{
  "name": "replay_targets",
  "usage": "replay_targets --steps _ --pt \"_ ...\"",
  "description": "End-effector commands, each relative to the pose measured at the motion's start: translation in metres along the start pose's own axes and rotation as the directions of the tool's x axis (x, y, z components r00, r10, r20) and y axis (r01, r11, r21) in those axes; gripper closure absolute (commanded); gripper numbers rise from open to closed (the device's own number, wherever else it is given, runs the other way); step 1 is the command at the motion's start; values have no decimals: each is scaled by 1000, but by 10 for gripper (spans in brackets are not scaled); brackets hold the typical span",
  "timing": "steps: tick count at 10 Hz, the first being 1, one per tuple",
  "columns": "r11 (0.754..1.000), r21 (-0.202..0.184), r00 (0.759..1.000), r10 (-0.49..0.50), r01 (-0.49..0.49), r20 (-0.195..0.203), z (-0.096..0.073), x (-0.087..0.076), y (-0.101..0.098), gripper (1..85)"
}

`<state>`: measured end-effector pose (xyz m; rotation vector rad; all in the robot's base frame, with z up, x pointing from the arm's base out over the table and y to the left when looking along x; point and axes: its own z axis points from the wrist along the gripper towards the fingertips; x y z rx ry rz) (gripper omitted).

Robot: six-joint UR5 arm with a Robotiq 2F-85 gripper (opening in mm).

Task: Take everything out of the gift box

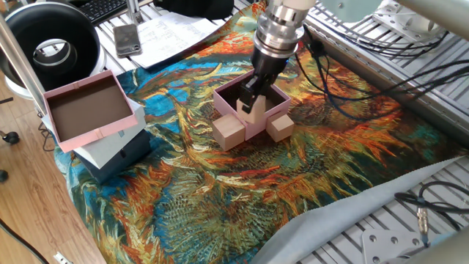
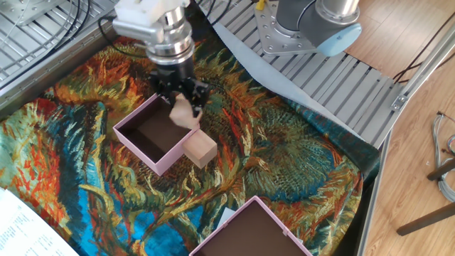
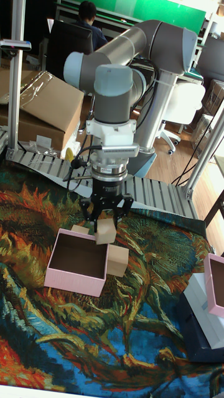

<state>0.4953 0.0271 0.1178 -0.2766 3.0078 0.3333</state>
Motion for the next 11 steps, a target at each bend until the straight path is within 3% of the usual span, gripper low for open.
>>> replay_targets --steps 1,2,4,6,8,9,11 --pt "987 -96 991 131 -129 14 -10 2 37 610" --pt "984 -99 988 151 -147 26 -6 -1 42 613" --pt "976 -122 974 192 -178 117 4 -31 49 620" --pt "978 -104 973 194 -182 124 22 -40 48 680" --pt "987 -54 977 158 -152 142 37 -50 34 733" --pt "986 -68 975 161 -153 151 40 -55 36 733" --pt "993 -15 985 121 -120 125 47 -47 25 727"
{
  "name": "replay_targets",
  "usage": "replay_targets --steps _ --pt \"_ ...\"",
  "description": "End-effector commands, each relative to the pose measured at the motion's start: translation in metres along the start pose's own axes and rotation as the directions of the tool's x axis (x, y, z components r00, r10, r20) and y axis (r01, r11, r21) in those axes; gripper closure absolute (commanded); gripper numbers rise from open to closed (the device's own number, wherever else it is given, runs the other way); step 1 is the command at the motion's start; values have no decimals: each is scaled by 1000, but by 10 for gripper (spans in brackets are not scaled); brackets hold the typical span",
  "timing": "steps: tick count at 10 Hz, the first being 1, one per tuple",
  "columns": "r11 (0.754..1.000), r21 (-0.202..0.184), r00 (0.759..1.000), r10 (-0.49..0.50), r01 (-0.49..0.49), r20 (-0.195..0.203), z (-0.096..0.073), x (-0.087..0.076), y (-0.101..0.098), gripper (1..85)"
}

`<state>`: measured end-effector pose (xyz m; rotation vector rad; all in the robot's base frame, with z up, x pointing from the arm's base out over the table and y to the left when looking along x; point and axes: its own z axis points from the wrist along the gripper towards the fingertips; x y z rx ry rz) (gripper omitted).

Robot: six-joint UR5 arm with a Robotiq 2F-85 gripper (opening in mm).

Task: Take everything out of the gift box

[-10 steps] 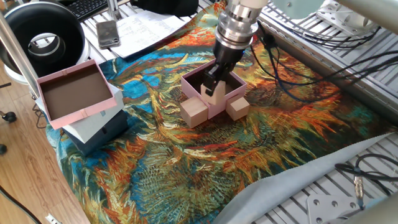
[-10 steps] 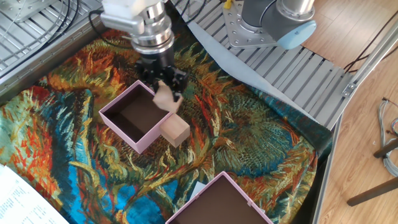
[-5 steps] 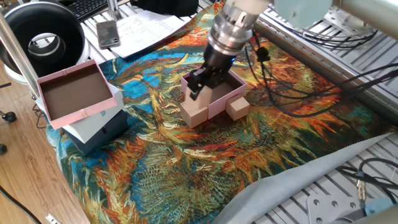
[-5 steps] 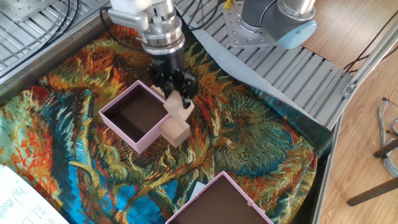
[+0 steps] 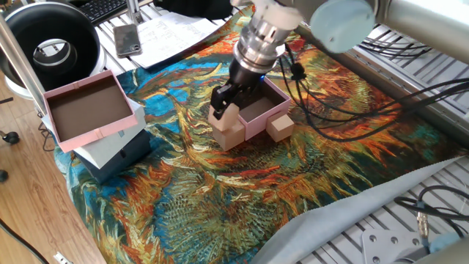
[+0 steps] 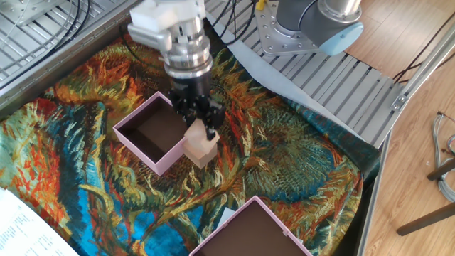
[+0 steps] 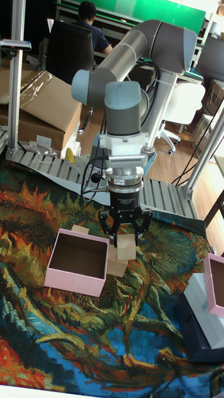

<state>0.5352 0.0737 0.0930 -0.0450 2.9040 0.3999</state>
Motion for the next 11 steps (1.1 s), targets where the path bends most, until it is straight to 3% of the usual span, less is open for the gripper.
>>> replay_targets --steps 1,3,6,9,10,11 --pt "999 36 1000 -25 25 -2 10 -1 -7 640" --pt "999 25 999 -43 43 3 8 -1 -4 313" --pt "999 14 999 -47 47 25 4 -5 0 103" --pt "998 2 998 -67 67 8 -3 2 2 10" --pt "995 29 996 -91 92 -15 -8 6 -8 20" --pt "996 33 997 -76 77 -32 -14 10 -12 117"
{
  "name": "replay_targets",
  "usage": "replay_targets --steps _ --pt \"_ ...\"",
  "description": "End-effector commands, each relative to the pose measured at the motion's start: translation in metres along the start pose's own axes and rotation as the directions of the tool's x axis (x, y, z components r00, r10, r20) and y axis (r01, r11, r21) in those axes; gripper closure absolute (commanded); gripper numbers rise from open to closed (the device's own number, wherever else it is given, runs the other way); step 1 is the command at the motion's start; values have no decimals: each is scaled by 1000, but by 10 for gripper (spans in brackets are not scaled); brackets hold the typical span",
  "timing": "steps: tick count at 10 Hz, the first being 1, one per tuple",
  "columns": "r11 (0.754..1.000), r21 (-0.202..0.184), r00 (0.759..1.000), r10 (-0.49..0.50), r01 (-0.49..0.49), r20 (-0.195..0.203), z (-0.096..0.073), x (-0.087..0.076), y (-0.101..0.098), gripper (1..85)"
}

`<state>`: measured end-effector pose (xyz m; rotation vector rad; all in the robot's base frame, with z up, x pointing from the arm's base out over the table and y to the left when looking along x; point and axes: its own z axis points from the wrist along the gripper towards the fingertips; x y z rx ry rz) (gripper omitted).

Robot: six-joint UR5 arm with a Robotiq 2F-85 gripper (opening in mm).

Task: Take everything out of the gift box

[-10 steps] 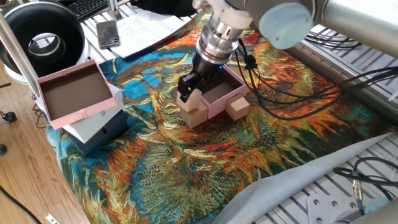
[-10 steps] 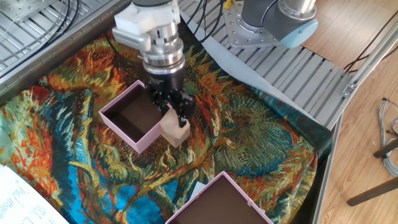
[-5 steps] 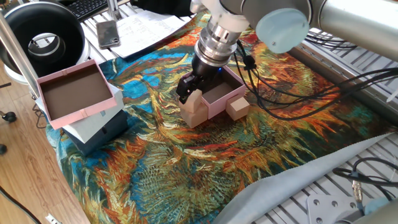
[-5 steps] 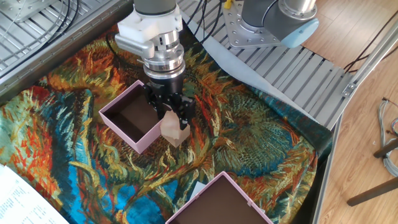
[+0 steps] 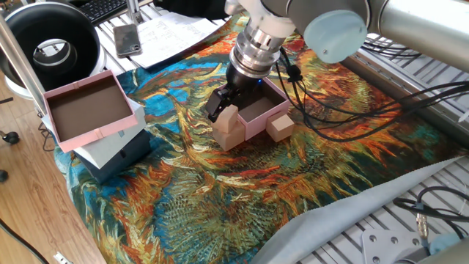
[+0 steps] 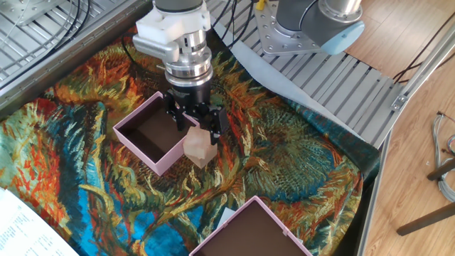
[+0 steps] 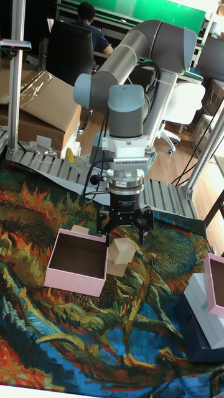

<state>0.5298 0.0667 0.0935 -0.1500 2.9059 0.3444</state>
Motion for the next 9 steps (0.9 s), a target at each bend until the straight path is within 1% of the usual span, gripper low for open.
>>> replay_targets --steps 1,3,4,5,6,7,8,9 --pt "1000 19 999 -9 9 -36 -20 11 -12 143" --pt "999 40 997 -14 17 -70 -36 23 -25 197" --pt "999 42 997 -13 16 -78 -44 29 -28 207" --pt "999 39 996 -15 19 -86 -50 32 -31 263" --pt "996 86 995 8 1 -100 -56 37 -46 563" --pt "991 137 994 22 -7 -110 -60 43 -60 830" --pt "988 143 987 69 -48 -148 -62 54 -62 833" --pt "984 180 985 46 -15 -168 -63 58 -76 833"
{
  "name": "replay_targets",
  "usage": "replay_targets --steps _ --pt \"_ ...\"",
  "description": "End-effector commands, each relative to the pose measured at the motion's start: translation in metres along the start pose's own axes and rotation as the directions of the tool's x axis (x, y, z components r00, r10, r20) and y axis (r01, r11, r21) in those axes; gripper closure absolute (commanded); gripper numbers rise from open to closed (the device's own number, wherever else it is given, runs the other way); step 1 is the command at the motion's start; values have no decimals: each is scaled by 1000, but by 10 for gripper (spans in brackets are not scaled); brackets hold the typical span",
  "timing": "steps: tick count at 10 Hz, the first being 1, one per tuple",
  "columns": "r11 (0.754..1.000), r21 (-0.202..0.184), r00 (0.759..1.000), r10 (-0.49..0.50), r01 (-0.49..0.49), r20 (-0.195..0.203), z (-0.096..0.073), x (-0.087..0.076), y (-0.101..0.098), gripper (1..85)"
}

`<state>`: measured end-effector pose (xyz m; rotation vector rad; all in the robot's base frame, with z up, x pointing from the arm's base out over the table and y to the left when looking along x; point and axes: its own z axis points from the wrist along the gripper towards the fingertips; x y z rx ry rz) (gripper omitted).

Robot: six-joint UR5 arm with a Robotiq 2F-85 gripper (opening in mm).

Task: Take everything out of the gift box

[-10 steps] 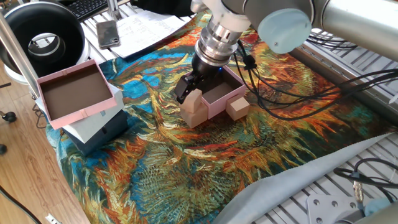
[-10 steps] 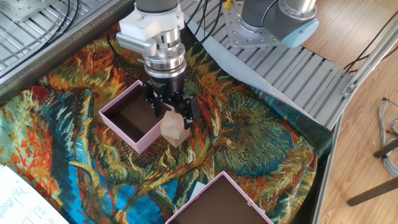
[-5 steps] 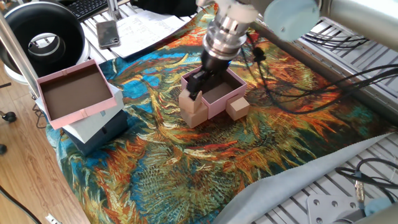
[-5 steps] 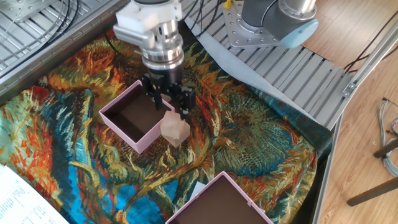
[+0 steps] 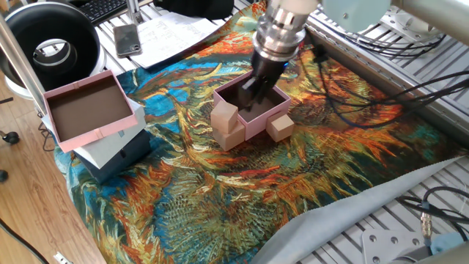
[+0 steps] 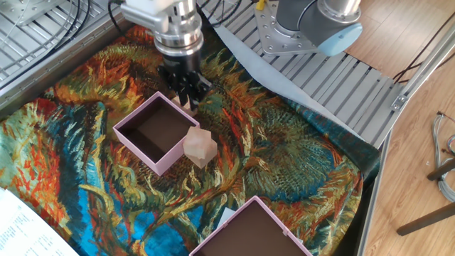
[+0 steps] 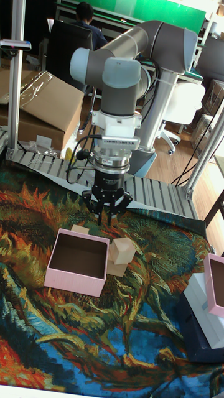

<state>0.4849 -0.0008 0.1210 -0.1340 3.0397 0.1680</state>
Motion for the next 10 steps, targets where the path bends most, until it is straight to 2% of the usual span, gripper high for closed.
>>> replay_targets --steps 1,2,3,5,7,10 --pt "996 92 998 7 -2 -60 -6 18 -37 833" --pt "994 110 999 15 -9 -50 -6 16 -46 833" --pt "993 115 1000 19 -16 -20 -5 9 -51 833" --pt "998 66 1000 13 -13 6 -2 -1 -42 833" --pt "997 72 1000 -6 6 1 -2 -1 -46 833" --pt "998 57 999 -39 39 -1 -9 -1 -52 833"
